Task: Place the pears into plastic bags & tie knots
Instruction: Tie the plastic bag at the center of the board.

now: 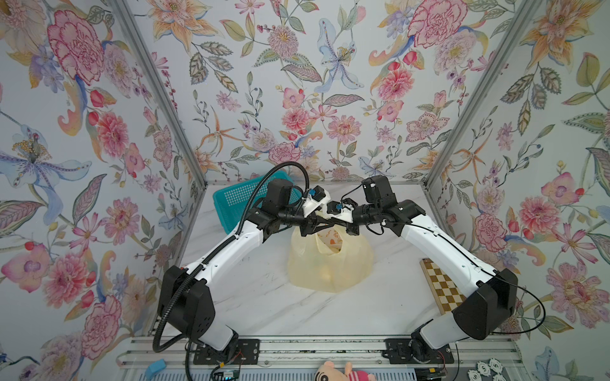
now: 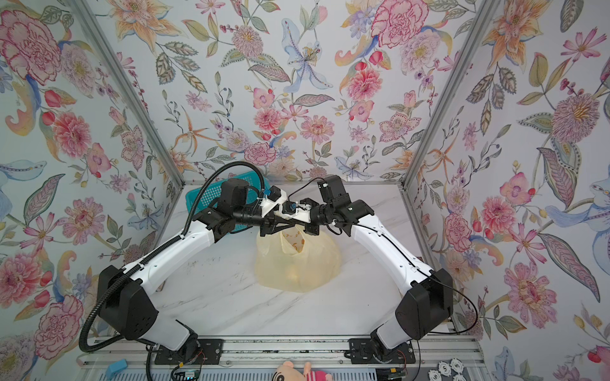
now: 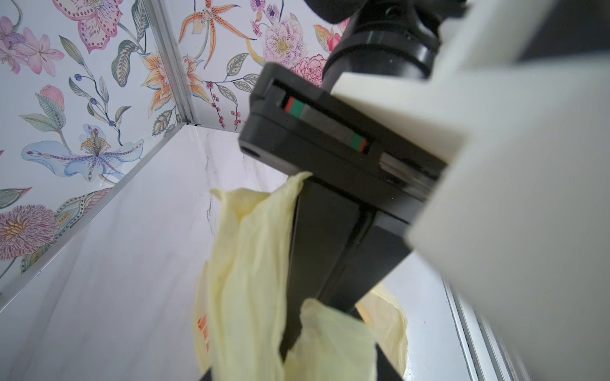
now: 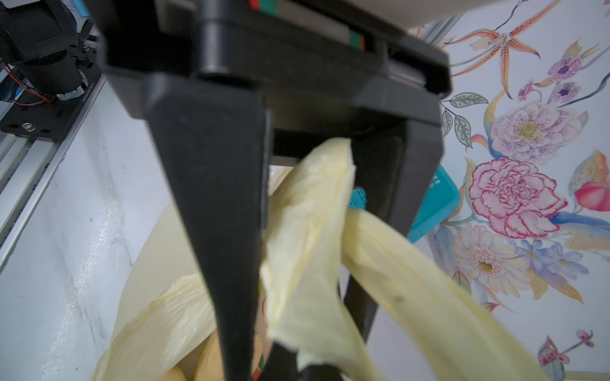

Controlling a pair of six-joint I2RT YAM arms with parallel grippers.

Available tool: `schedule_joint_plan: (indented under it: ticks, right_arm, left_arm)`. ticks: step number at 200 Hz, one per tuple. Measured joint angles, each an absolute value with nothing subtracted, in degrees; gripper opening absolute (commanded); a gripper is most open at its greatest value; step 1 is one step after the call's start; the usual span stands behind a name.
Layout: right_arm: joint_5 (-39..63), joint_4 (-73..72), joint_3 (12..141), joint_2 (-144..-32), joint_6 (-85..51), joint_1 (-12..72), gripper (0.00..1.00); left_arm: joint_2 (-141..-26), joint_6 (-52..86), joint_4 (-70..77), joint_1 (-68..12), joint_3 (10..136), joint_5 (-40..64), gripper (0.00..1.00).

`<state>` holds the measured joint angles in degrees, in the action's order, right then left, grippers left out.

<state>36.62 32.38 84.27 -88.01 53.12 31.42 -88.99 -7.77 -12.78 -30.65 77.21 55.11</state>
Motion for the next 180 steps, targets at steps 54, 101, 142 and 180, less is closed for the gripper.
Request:
schedule_joint_plan:
  ticks: [54,101,142,180]
  right_arm:
    - [36.6,33.5,82.9,-87.3,52.1,31.4,0.0]
    - [36.6,33.8,81.6,-87.1,52.0,31.4,0.0]
    - [37.4,33.9,81.6,-86.3,51.6,31.4,0.0]
    - [38.6,34.0,81.6,-85.2,50.8,31.4,0.0]
  left_arm:
    - [-87.3,-7.8,-10.2,-30.7,75.0,55.5,0.54]
    - [-85.5,-7.9,-8.1,-30.7,74.4,55.6,0.41]
    - [-85.4,-8.1,-7.8,-30.7,74.3,55.5,0.48]
    - [-85.5,-8.1,-8.3,-30.7,74.3,55.2,0.27]
